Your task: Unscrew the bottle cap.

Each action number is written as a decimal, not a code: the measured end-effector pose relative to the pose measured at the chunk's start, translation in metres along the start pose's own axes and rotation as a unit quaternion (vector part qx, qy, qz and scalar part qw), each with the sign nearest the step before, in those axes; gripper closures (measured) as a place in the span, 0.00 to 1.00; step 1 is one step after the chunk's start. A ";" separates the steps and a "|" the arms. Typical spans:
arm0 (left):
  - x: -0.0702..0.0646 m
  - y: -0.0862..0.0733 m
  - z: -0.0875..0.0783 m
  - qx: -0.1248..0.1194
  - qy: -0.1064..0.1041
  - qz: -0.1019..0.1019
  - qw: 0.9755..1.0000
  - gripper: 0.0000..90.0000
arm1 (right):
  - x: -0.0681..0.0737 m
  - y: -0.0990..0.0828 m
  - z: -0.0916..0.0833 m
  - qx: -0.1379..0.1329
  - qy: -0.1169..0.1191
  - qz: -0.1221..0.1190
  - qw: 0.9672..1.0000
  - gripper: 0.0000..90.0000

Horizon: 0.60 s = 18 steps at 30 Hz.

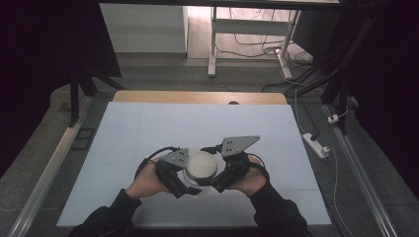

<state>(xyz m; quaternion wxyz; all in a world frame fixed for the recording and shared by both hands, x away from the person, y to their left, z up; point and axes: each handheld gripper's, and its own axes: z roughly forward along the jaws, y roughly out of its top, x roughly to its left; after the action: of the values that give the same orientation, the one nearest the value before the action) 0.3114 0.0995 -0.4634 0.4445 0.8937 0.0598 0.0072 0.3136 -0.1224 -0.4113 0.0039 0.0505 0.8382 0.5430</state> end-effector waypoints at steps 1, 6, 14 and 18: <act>0.001 0.000 0.000 0.000 0.003 -0.001 1.000 0.09 | 0.000 0.000 0.000 0.001 -0.001 -0.001 1.000 0.08; 0.004 -0.003 -0.002 -0.003 0.016 -0.013 1.000 0.09 | 0.000 0.000 -0.002 0.003 -0.008 -0.004 1.000 0.08; 0.012 -0.007 -0.007 -0.005 0.040 -0.034 0.999 0.09 | 0.002 0.001 -0.006 0.000 -0.016 -0.006 1.000 0.08; 0.015 -0.009 -0.008 -0.009 0.054 -0.047 0.997 0.09 | 0.004 0.001 -0.007 0.000 -0.020 -0.005 1.000 0.08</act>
<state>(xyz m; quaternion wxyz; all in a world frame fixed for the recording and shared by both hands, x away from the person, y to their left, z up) 0.3250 0.1129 -0.4658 0.4482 0.8843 0.1260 0.0352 0.3089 -0.1277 -0.4073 0.0234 0.0567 0.8380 0.5421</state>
